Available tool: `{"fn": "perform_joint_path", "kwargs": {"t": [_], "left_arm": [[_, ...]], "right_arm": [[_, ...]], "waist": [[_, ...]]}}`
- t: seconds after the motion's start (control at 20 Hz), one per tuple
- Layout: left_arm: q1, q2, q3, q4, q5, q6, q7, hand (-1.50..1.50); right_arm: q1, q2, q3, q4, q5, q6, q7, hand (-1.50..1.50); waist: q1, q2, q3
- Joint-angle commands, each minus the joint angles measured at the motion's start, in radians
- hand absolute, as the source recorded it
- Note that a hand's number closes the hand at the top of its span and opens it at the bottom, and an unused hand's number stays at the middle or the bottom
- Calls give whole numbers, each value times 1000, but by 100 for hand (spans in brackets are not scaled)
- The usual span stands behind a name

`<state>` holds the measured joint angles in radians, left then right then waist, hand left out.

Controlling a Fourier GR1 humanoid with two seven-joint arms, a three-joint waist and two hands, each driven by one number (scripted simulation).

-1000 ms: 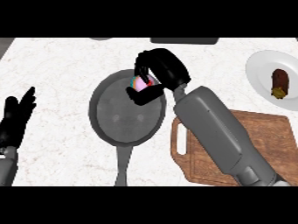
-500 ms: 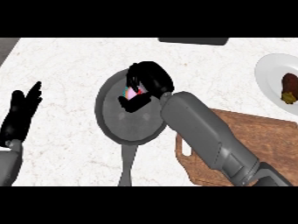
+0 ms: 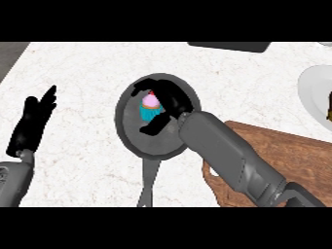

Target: Pick the cupcake from the cutting board and place it in the pan

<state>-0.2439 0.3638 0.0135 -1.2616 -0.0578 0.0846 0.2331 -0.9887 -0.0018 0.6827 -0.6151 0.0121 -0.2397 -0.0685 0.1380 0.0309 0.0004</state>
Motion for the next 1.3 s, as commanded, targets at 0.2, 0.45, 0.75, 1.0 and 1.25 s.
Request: {"fn": "perform_joint_path", "kwargs": {"t": [0.2, 0.45, 0.75, 1.0, 1.25], "left_arm": [[-33, -4, 2, 9, -2, -5, 3, 0], [-8, -25, -3, 44, -20, 16, -32, 0], [2, -10, 29, 21, 0, 14, 7, 0], [77, 22, 72, 7, 19, -5, -33, 0], [87, -3, 61, -13, -5, 27, -9, 0]], "right_arm": [[38, 2, 36, -11, -182, -97, -130, -150], [22, 2, 27, -35, -292, -196, -181, -150], [-59, 2, -63, 84, -400, -191, -219, -150], [-119, -27, -174, 185, -421, -127, -244, -150], [-86, -182, -257, 219, -453, 33, -329, -150]], "waist": [[13, 7, 1], [4, 4, 0], [-47, -9, 0], [-98, -21, 0], [-114, -24, 0]]}}
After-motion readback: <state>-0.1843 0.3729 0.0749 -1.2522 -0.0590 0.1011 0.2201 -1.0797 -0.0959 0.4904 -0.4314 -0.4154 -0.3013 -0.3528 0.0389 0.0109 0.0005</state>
